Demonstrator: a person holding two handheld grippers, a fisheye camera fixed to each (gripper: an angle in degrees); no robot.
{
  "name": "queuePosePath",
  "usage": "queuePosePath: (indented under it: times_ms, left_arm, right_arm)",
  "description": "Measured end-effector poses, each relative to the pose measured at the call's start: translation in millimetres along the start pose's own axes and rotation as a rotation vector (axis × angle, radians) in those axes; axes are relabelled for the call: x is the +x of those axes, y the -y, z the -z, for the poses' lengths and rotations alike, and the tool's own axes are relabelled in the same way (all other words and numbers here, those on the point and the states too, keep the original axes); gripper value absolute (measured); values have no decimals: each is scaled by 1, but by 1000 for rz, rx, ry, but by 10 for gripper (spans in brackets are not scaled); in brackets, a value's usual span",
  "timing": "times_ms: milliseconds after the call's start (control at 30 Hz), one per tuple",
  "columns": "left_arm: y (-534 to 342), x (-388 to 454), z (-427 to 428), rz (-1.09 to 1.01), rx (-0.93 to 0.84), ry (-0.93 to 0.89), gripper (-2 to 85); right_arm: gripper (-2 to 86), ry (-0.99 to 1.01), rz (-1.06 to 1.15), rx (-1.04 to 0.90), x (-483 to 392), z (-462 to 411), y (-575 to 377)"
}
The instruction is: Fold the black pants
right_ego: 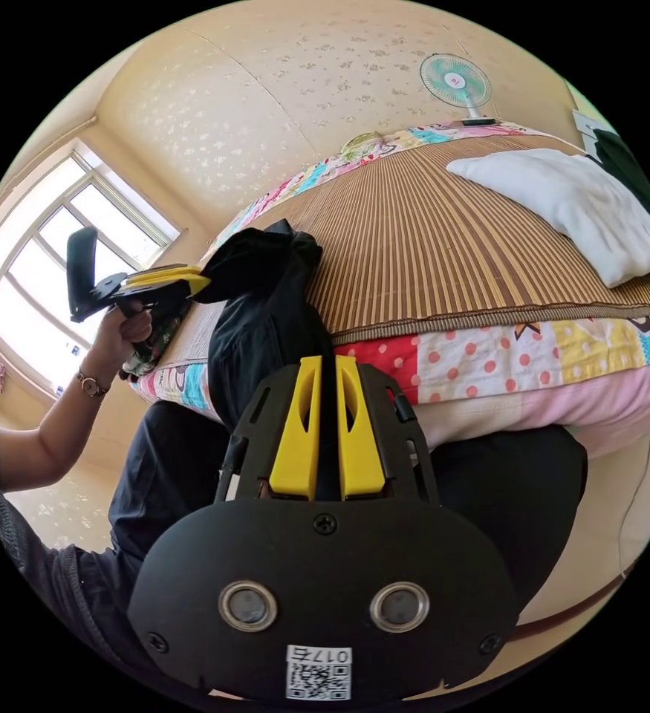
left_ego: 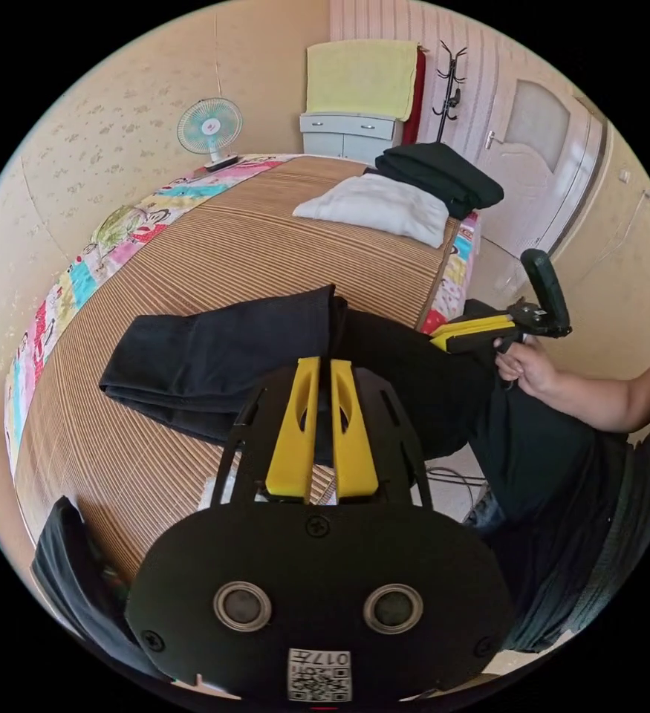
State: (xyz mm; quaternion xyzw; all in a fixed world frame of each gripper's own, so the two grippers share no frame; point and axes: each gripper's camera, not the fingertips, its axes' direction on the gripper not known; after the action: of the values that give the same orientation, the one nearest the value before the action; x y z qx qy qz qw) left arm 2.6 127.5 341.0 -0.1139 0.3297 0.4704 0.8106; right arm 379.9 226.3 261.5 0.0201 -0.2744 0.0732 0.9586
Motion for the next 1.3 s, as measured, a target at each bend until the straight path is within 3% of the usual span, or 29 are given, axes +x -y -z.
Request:
queuePosePath:
  times_ms: [133,233,367,467,567,633,767,933,1167,1300]
  left_arm:
    - [-23,20,-3,-58,-89,20,36]
    - [-46,24,-23,10,-128,26,47]
    - [-95,3,12,251,153,-141,56]
    - [-136,-8,28,469,251,-132,61]
    - [-186,1,26,619,318,-145,64]
    - [-204,5,11,645,246,-209,74]
    - [-235,2,-16,717,147,-387,110]
    - [-229,-17,23,658,268,-361,92]
    - [-169,-90,90,482,338,-120,0]
    - [-133,-118,60,361,211,-248,-8]
  right_arm:
    - [31,1,2,-1,5,4,4]
    - [37,10,-4,2,10,8,8]
    - [57,76,-50,-18,25,21,17]
    - [97,167,-41,-23,39,44,28]
    - [141,214,-26,-193,58,49,51]
    - [155,293,35,-412,70,35,63]
    - [165,283,80,-640,83,4,64]
    - [113,456,164,-764,84,-15,71]
    - [63,860,233,-637,61,54,77]
    - [58,1054,200,-536,45,84,81]
